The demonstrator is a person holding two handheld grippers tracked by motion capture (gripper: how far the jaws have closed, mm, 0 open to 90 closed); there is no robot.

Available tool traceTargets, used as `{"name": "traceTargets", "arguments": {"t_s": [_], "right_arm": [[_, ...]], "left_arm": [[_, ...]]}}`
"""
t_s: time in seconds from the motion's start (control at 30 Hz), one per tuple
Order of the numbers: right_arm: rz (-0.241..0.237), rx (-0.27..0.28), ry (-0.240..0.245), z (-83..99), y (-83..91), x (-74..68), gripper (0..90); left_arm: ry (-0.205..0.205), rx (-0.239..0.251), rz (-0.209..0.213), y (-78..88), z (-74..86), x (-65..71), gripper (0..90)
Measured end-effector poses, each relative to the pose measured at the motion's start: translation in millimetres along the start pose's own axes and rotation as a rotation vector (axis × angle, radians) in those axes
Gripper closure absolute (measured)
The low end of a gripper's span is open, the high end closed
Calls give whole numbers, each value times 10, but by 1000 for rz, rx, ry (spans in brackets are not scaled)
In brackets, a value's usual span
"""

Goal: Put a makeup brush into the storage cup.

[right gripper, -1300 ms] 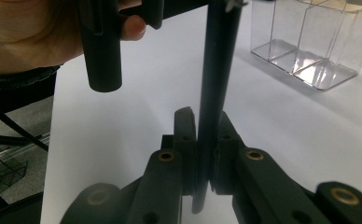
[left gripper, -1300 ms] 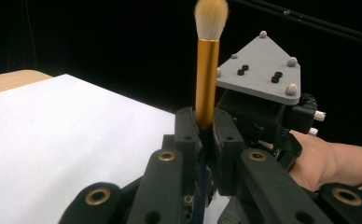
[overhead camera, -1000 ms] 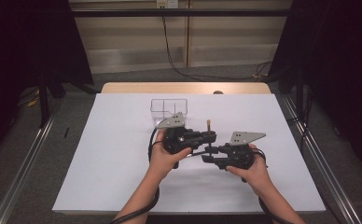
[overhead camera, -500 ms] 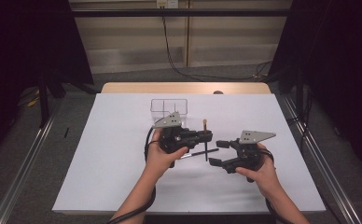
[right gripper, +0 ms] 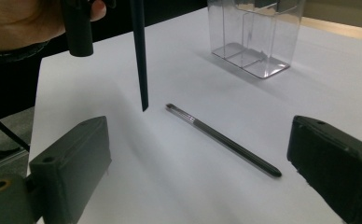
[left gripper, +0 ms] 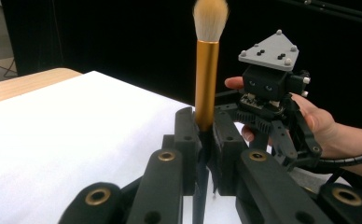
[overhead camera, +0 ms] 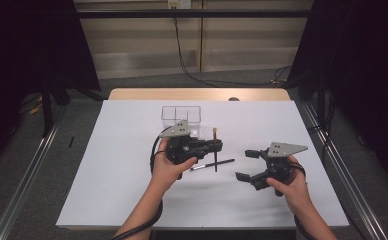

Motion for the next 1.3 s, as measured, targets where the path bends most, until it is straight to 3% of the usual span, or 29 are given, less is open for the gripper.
{"name": "traceTargets", "arguments": {"t_s": [0.27, 1.3], "right_arm": [[46, -5, 11, 97, 101, 61, 33], [95, 39, 22, 271, 392, 104, 16]], "left_arm": [[5, 2, -7, 23, -5, -17, 831], [11, 8, -52, 148, -36, -98, 832]]}}
Point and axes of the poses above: each handheld gripper's, and its own axes: y roughly backward along the jaws, z roughly out of its underside, x roughly to its right, the point moved 5 cm from there along -y, roughly forward along the jaws, and after that the axes turned 12 degrees about -x, right-handed, at the moved point
